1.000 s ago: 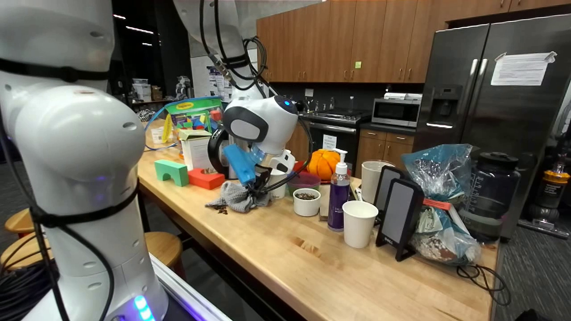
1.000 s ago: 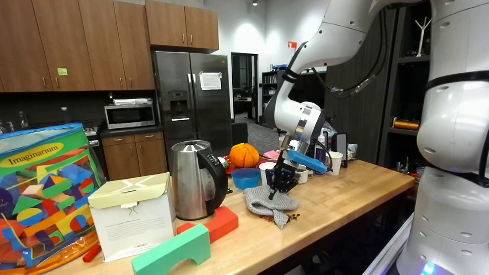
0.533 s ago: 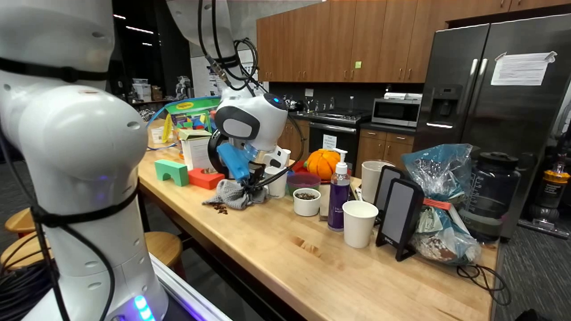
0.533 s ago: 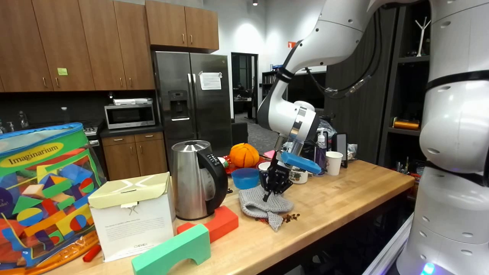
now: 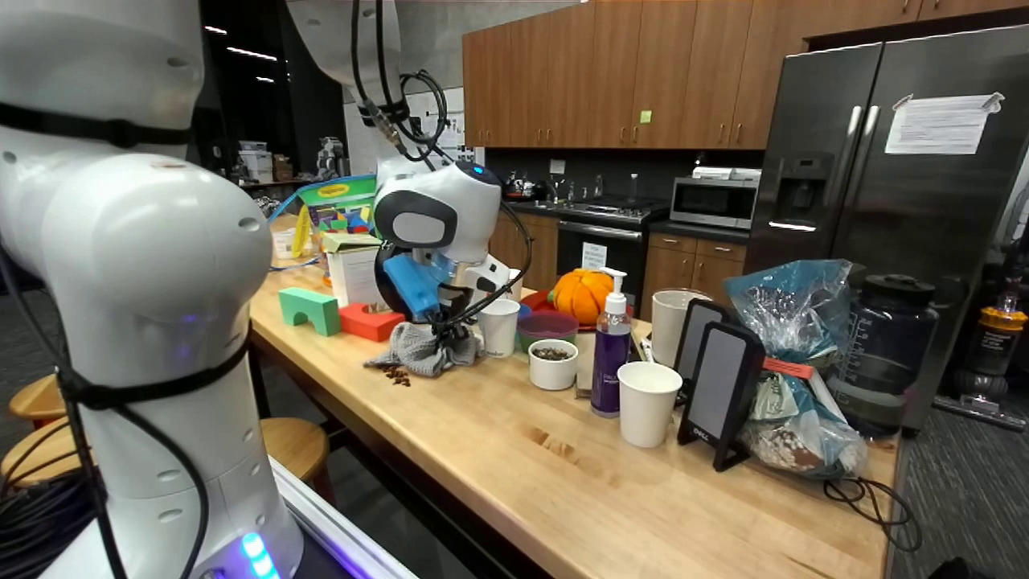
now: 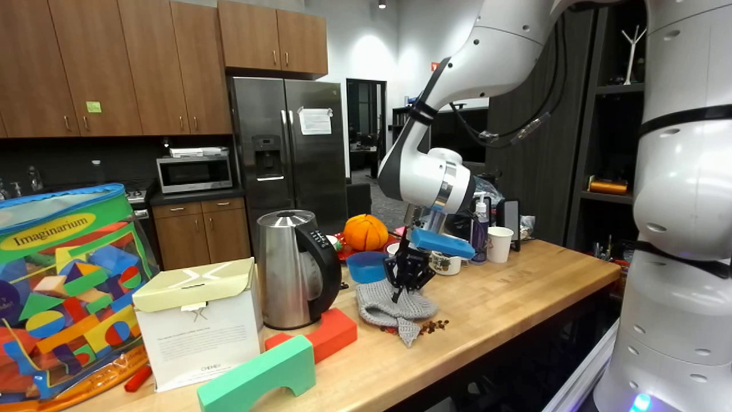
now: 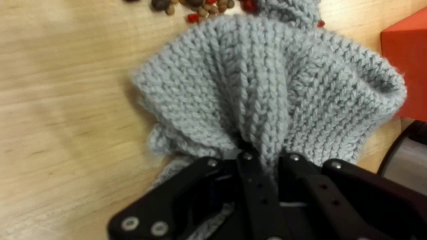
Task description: Wipe the table with the gray cloth
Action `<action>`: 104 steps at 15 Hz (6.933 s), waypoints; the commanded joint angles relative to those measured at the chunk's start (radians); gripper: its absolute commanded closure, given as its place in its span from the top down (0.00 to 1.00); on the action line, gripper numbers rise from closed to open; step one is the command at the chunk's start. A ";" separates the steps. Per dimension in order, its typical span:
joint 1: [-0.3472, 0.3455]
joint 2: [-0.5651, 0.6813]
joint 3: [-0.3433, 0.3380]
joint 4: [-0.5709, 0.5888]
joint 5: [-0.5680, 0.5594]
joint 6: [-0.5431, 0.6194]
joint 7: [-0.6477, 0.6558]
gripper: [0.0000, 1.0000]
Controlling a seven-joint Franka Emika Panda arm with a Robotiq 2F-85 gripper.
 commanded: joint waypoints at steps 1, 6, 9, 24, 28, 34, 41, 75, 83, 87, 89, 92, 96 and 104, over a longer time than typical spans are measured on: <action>0.024 0.061 -0.013 -0.024 -0.136 0.074 0.128 0.03; 0.061 0.042 -0.050 -0.076 -0.491 0.134 0.443 0.03; 0.075 0.023 -0.081 -0.092 -0.712 0.123 0.639 0.03; 0.013 0.029 -0.192 -0.087 -0.989 0.066 0.889 0.03; -0.021 0.044 -0.207 -0.076 -0.918 0.036 0.852 0.03; -0.074 0.074 -0.221 -0.045 -0.764 -0.035 0.735 0.03; -0.124 0.069 -0.250 -0.040 -0.656 -0.076 0.643 0.03; 0.210 0.102 -0.086 0.057 -1.471 -0.046 1.443 0.03; 0.156 0.110 -0.110 0.042 -1.358 -0.021 1.367 0.03; 0.109 0.120 -0.114 0.010 -1.183 0.039 1.253 0.03; 0.084 0.118 -0.113 -0.007 -1.077 0.072 1.176 0.03; 0.037 0.111 -0.092 -0.026 -0.851 0.123 0.986 0.03; -0.015 0.094 -0.069 -0.027 -0.509 0.102 0.707 0.03; -0.093 0.072 -0.103 -0.036 -0.202 0.046 0.471 0.03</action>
